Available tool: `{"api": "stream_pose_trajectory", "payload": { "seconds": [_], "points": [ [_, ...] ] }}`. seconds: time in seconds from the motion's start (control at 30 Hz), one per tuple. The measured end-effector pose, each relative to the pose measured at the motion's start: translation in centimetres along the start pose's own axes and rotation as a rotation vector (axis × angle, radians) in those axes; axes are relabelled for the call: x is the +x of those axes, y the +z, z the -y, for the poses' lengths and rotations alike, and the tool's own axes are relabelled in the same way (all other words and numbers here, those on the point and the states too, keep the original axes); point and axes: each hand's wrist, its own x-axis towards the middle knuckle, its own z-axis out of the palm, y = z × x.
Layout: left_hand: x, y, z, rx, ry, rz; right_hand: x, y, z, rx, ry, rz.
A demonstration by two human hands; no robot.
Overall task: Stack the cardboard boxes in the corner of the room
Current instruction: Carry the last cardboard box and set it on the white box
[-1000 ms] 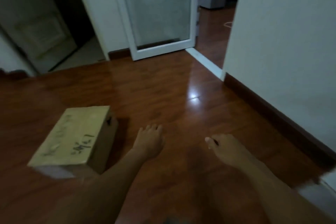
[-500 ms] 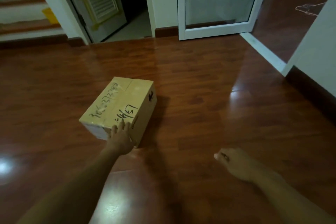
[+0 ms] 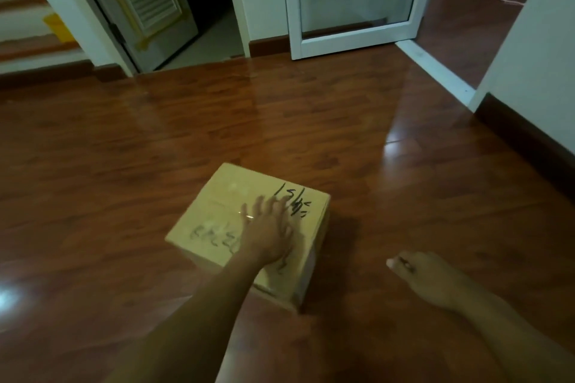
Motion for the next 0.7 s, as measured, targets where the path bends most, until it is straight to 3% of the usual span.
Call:
{"api": "stream_pose_trajectory", "payload": {
  "seconds": [0.1, 0.33, 0.37, 0.43, 0.53, 0.6, 0.7],
  "points": [
    [-1.3, 1.3, -0.1, 0.002, -0.106, 0.059, -0.4, -1.1, -1.6, 0.044, 0.069, -0.011],
    [-0.7, 0.6, -4.0, -0.026, 0.135, -0.067, 0.4, 1.5, -1.2, 0.293, 0.199, -0.037],
    [-0.6, 0.3, -3.4, -0.024, 0.099, -0.118, 0.3, 2.0, -1.2, 0.344, 0.226, -0.036],
    [-0.9, 0.2, -1.4, -0.062, -0.146, -0.132, 0.2, 2.9, -1.6, 0.436, 0.284, -0.017],
    [-1.8, 0.3, 0.4, -0.421, -0.5, 0.056, 0.1, 3.9, -2.3, 0.49, 0.318, -0.01],
    [-1.8, 1.0, 0.5, -0.664, -0.473, 0.106, 0.3, 4.6, -2.2, 0.518, 0.33, -0.046],
    [-2.3, 0.8, -0.4, -0.687, -0.408, 0.107, 0.3, 4.8, -2.2, 0.661, 0.403, -0.124]
  ]
}}
